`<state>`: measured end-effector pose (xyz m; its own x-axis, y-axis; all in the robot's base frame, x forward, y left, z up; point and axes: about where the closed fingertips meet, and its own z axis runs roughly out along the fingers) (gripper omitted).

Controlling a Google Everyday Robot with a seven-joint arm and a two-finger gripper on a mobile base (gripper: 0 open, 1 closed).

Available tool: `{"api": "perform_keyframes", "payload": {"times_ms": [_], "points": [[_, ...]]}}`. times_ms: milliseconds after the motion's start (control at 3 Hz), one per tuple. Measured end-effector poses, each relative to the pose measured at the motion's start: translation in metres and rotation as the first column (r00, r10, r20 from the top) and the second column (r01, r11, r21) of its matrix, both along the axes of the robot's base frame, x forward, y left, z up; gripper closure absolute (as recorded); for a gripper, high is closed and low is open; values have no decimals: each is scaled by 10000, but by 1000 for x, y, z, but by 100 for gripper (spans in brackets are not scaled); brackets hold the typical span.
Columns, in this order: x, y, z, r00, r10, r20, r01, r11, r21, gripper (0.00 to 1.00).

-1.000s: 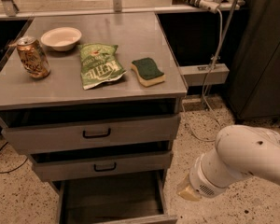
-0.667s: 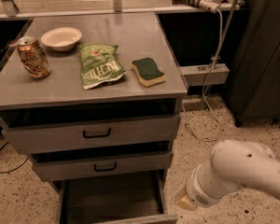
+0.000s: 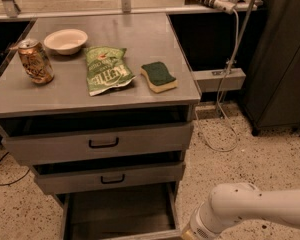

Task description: Close bottom drawer

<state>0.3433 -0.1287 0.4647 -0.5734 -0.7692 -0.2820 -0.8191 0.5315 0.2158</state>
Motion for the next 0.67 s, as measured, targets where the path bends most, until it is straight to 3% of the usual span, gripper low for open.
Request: {"api": "perform_keyframes", "payload": {"times_ms": [667], "points": [[-8, 5, -26, 9993, -242, -272, 248, 9995, 218, 100]]}}
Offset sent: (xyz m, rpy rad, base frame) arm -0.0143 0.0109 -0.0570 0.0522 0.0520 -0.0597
